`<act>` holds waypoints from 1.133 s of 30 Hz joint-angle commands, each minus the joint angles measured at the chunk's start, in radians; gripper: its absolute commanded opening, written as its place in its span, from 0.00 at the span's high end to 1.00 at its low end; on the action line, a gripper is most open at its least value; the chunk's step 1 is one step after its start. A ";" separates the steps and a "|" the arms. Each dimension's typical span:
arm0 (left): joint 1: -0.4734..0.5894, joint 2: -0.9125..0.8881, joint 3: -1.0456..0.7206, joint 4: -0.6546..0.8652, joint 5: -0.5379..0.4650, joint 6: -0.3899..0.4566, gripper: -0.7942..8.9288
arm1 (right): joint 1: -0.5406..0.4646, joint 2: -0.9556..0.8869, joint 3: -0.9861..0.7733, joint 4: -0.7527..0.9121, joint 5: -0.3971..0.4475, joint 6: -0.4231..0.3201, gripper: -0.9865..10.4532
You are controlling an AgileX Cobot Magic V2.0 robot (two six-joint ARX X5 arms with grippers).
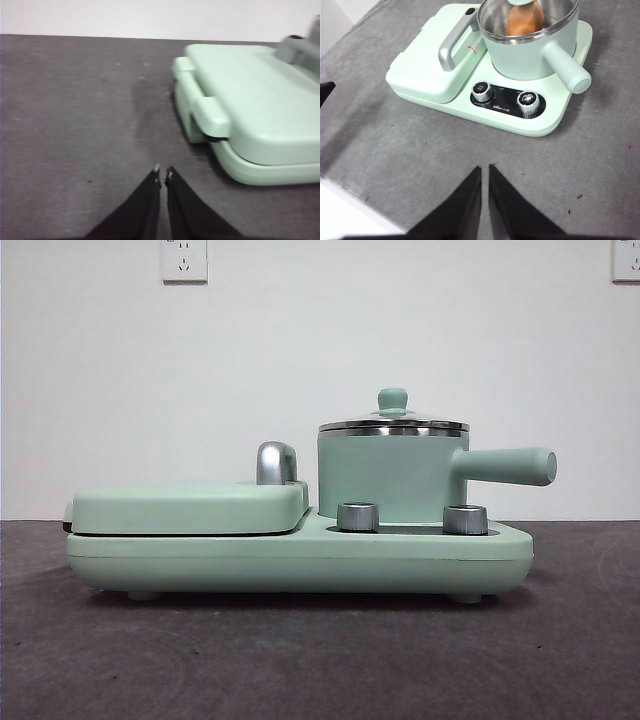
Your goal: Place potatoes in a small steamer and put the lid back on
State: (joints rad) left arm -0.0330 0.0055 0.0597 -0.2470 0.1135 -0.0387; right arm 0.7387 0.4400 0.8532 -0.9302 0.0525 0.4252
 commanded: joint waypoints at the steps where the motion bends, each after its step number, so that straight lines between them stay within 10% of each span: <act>1: 0.001 -0.003 -0.014 0.008 -0.043 -0.004 0.89 | 0.008 0.002 0.003 0.011 0.001 0.008 0.90; 34: -0.020 -0.003 -0.029 0.010 -0.122 -0.004 0.89 | 0.008 0.002 0.003 0.011 0.000 0.008 0.90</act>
State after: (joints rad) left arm -0.0509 0.0051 0.0509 -0.2314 -0.0025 -0.0418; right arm 0.7387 0.4400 0.8532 -0.9302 0.0525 0.4252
